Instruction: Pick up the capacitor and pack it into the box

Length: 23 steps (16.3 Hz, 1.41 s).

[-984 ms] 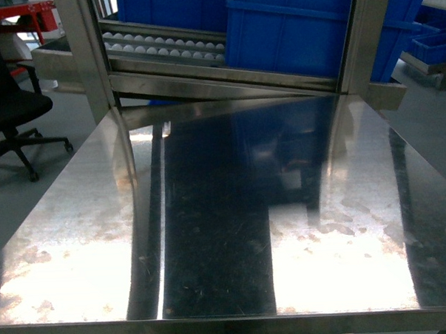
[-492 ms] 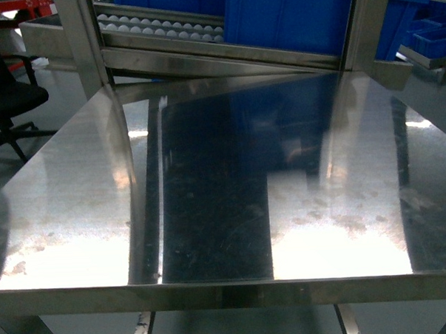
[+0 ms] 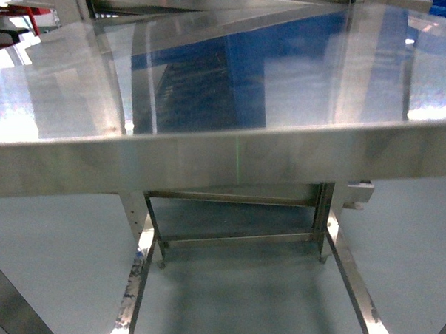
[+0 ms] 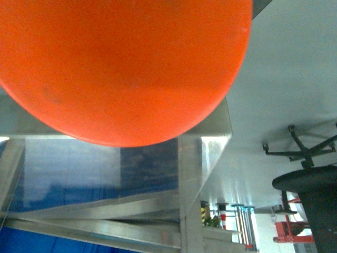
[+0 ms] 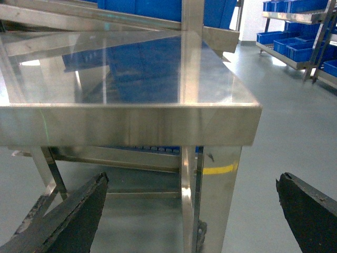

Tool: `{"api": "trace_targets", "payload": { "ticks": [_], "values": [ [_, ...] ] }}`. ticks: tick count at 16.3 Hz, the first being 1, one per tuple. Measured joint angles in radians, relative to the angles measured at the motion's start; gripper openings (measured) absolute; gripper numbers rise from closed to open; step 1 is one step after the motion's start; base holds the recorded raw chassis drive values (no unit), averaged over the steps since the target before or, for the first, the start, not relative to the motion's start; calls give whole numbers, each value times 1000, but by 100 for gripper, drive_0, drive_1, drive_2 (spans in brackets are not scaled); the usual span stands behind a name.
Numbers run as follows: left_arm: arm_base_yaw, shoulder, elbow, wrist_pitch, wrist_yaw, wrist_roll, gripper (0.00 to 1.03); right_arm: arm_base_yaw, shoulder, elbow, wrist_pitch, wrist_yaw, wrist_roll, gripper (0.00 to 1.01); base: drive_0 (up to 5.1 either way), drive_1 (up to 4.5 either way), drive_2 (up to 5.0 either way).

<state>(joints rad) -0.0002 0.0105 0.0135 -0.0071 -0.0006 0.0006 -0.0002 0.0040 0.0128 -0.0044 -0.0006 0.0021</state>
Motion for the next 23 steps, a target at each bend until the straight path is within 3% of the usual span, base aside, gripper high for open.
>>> {"api": "trace_targets", "payload": {
  "ticks": [23],
  "values": [
    [-1, 0, 0, 0, 0, 0, 43, 0, 0, 0, -1, 1, 0, 98, -8, -8, -8]
  ]
}}
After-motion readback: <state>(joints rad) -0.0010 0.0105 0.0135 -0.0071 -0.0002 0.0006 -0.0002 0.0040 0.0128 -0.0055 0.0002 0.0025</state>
